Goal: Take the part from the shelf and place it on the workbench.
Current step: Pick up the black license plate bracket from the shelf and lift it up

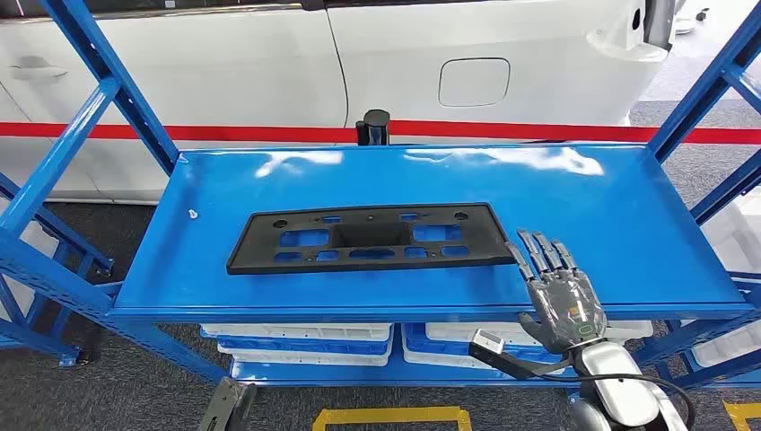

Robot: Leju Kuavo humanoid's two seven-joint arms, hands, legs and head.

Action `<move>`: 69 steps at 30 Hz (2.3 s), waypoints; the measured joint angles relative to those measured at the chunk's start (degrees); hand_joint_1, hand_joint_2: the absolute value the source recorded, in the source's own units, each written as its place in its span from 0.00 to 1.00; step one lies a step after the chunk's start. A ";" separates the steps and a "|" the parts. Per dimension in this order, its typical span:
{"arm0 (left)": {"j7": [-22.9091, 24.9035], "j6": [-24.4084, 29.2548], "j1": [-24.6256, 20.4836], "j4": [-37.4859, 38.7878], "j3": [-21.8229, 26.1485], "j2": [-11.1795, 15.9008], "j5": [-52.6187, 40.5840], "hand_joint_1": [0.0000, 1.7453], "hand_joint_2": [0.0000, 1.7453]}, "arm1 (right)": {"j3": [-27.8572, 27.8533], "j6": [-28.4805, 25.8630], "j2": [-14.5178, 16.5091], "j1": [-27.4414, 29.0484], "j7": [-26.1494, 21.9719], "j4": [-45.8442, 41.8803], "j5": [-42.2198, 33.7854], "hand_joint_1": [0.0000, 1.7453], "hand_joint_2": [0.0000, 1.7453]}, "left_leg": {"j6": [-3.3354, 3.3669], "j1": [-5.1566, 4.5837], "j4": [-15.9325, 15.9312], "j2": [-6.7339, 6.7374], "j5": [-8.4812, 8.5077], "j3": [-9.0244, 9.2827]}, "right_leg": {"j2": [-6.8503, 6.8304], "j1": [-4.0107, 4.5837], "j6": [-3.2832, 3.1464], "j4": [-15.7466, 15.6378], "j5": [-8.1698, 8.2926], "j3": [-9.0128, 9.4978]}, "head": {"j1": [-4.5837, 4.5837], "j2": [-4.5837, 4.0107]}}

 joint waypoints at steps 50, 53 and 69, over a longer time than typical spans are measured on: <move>-0.26 1.20 -2.26 3.92 -1.62 -0.08 -0.19 0.00 0.00 | 4.21 0.37 4.50 -9.18 0.80 1.88 3.63 0.02 1.00 | -0.12 0.00 0.01 0.06 0.18 -0.04 | 0.15 0.01 -0.07 -0.01 0.17 -0.09 | 0.00 -0.01; 0.03 1.58 -2.32 3.94 -1.63 -0.03 -0.03 0.00 0.00 | 3.20 4.14 6.10 -11.01 1.06 6.00 0.94 0.31 1.00 | -0.11 0.00 0.01 0.05 0.18 -0.02 | 0.13 0.01 -0.07 -0.01 0.17 -0.09 | 0.01 0.00; 4.05 0.87 -3.41 3.85 -1.44 0.97 -1.46 0.00 0.00 | 1.39 19.14 7.97 -17.50 2.84 20.70 -9.11 0.92 1.00 | -0.22 0.07 -0.02 0.08 -0.06 1.18 | 0.20 0.19 -0.10 -0.23 0.09 1.17 | -0.26 -0.01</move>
